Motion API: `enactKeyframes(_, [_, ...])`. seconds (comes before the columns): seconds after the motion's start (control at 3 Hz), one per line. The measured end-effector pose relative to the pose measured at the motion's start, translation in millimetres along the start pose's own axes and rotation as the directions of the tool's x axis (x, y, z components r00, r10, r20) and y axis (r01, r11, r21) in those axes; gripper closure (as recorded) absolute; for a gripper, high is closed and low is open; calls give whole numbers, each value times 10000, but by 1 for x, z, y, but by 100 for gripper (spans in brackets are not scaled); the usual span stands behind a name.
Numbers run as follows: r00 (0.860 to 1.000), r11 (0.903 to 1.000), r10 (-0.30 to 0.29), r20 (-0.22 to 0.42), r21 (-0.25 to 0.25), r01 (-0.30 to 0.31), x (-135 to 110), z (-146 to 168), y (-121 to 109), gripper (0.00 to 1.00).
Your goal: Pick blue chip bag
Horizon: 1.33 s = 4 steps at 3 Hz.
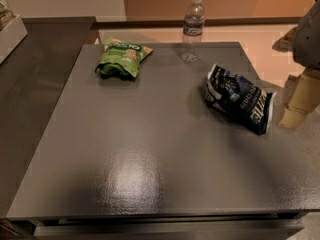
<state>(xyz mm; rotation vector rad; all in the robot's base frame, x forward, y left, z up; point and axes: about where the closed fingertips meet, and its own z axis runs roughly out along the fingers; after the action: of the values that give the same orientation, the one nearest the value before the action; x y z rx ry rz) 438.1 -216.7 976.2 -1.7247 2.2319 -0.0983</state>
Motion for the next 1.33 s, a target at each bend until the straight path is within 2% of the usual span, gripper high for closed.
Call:
enactKeyframes(0.33, [10000,10000,19,62,32,-19,-5,2,-9,0])
enactKeyframes(0.67, [9986,9991,426,302,-86,-424,-12,18,-26,0])
enactKeyframes(1.0, [9935,9942,1050,448,-282,-1038,-17,52,-48,0])
enactKeyframes(1.33, [9908,9912,1290,406,-358,-1276,-18,74,-62,0])
